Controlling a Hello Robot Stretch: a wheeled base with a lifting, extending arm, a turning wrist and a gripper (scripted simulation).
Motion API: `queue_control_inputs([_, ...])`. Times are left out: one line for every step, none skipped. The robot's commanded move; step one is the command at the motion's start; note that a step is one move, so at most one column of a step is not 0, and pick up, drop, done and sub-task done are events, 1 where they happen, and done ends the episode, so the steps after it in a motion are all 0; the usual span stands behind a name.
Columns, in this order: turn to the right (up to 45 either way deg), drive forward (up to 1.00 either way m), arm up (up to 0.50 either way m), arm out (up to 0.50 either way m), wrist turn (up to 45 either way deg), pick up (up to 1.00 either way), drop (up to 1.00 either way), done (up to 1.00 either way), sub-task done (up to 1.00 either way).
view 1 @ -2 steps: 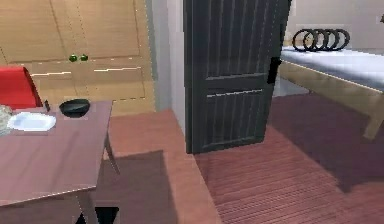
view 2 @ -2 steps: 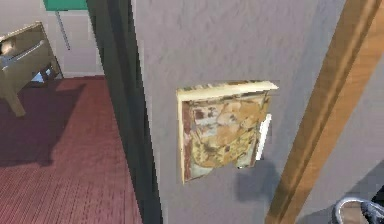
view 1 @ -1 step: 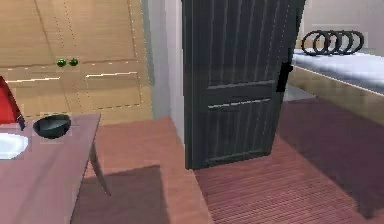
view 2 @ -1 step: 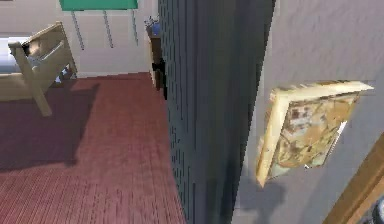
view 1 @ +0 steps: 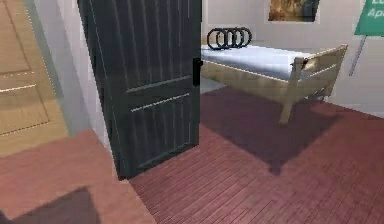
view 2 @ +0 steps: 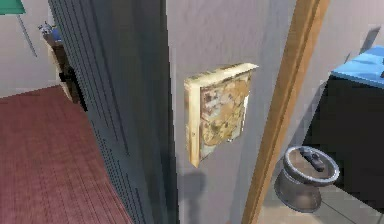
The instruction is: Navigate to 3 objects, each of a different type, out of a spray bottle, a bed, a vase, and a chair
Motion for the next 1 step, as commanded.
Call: queue_control_inputs([0.0,0.2,0.0,0.0,0.0,0.0,0.0,0.0,0.0])
